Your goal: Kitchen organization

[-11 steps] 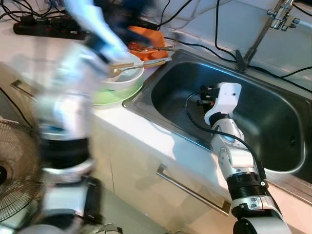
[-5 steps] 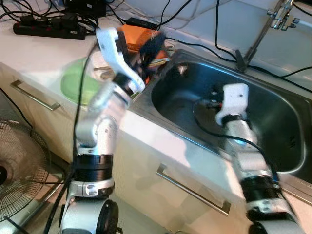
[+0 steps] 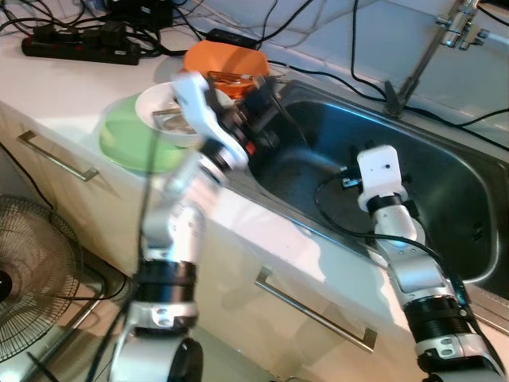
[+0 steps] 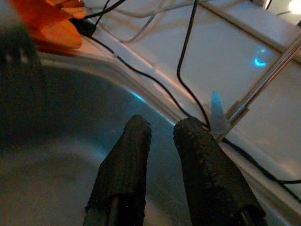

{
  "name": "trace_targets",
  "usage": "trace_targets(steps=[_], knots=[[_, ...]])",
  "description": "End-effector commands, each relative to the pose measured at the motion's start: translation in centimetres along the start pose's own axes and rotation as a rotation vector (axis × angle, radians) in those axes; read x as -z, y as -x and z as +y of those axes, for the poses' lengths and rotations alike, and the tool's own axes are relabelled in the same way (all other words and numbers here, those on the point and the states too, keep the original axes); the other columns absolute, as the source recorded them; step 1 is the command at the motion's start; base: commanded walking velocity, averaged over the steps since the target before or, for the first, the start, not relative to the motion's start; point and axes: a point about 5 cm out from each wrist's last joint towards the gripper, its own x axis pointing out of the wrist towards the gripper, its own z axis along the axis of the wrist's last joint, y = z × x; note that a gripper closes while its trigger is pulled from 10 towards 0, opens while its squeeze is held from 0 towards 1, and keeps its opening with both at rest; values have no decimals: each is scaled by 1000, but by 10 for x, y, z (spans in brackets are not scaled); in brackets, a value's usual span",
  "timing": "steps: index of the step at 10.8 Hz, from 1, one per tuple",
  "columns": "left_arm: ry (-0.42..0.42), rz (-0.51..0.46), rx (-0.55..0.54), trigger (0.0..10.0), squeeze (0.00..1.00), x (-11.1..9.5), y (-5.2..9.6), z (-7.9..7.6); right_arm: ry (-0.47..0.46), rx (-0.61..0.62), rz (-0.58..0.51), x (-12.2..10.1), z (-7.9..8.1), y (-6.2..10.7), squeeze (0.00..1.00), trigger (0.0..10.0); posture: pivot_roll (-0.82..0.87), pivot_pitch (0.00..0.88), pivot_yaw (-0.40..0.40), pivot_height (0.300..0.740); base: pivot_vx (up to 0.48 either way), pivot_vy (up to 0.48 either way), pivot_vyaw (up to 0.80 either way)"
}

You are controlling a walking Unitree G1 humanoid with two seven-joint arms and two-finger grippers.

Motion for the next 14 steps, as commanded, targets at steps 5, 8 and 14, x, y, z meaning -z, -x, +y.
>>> trace_targets(steps=[5,8,14], knots=[[7,58,39,10000,0,20,-5,-8,35,-41,-53,-6,-21,11,1000,10000,-56,54,-104,740,0,0,0],[0,66,42,10000,0,22,-1,-8,65,-147,-140,-22,-21,15,1000,10000,-61,46,-104,740,0,0,0],[-14,62,44,10000,0,19,-1,-6,62,-403,-189,-35,1,25,0,10000,-59,42,-98,740,0,0,0]])
